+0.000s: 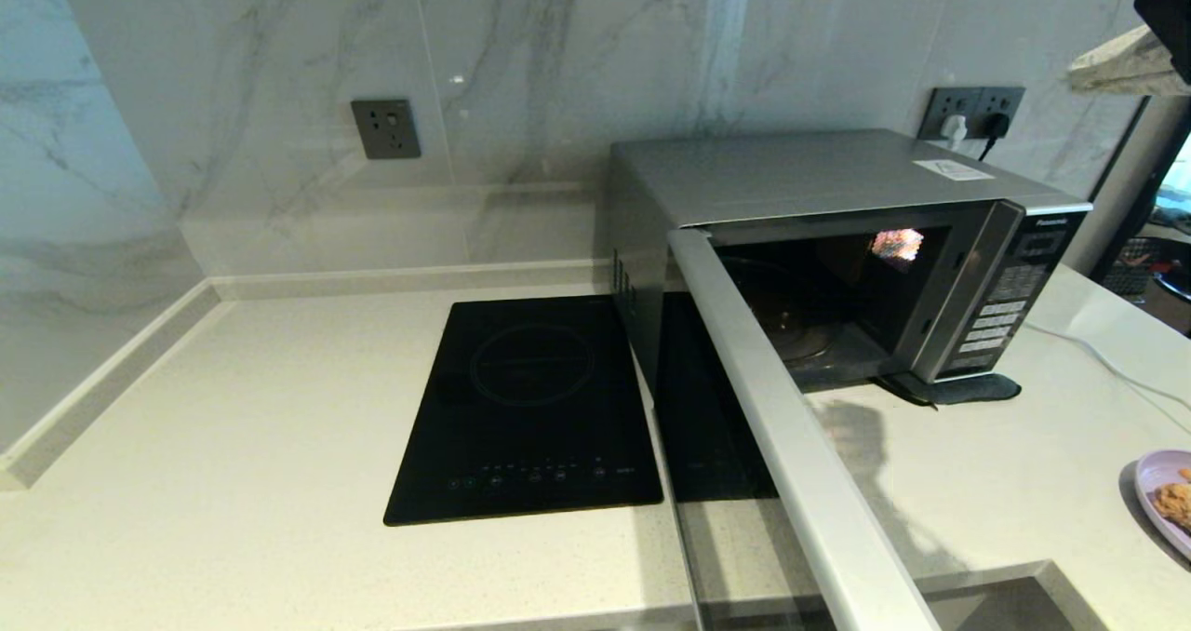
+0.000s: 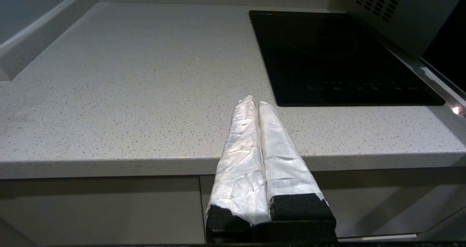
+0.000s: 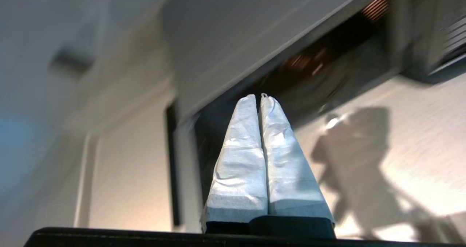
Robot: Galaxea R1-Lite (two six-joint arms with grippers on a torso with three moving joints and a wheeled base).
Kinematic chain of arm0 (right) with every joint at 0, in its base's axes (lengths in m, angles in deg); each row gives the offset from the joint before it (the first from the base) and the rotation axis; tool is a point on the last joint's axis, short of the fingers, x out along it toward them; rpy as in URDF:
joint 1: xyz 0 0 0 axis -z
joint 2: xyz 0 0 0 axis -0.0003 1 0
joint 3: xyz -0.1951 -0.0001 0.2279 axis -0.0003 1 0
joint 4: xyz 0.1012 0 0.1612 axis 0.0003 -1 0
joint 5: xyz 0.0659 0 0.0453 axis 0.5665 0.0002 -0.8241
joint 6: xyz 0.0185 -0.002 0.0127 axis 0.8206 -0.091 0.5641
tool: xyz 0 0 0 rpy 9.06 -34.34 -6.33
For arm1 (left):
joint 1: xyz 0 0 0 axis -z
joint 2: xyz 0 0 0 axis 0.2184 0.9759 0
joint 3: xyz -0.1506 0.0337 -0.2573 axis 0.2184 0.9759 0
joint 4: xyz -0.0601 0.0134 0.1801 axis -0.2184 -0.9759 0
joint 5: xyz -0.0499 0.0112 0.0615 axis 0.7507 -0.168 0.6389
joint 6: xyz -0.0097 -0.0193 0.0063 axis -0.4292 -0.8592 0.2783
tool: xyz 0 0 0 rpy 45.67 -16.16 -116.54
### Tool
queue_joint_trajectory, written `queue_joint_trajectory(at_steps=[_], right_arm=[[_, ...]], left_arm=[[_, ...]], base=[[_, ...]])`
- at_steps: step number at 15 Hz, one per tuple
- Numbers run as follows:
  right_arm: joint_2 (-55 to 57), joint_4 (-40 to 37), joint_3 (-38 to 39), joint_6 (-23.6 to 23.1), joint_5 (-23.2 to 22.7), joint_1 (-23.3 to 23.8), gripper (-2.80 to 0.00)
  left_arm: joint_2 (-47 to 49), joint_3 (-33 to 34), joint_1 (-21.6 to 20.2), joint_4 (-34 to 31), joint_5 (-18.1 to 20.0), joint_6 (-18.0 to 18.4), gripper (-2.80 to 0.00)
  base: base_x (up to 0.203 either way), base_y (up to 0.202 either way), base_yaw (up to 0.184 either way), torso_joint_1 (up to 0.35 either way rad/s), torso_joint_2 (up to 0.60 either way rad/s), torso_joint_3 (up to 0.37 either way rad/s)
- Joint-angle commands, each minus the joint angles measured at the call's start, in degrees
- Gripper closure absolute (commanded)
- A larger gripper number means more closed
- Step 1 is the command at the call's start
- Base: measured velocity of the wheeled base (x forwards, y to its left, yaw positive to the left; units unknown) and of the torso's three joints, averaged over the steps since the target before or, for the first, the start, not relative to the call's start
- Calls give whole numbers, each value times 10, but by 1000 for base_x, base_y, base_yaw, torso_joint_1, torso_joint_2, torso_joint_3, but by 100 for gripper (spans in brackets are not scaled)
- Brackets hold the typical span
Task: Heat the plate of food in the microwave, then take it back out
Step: Close the microwave oven
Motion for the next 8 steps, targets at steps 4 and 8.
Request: queue_joint_trajectory(at_steps=[4, 8], right_arm=[[-37, -61, -1, 15, 2, -236, 0], [-40, -128, -1, 83, 1, -347, 0]], left_arm=[[0, 0, 0, 0, 0, 0, 0], [0, 0, 0, 0, 0, 0, 0]], base=[[0, 0, 0, 0, 0, 0], [0, 0, 0, 0, 0, 0]])
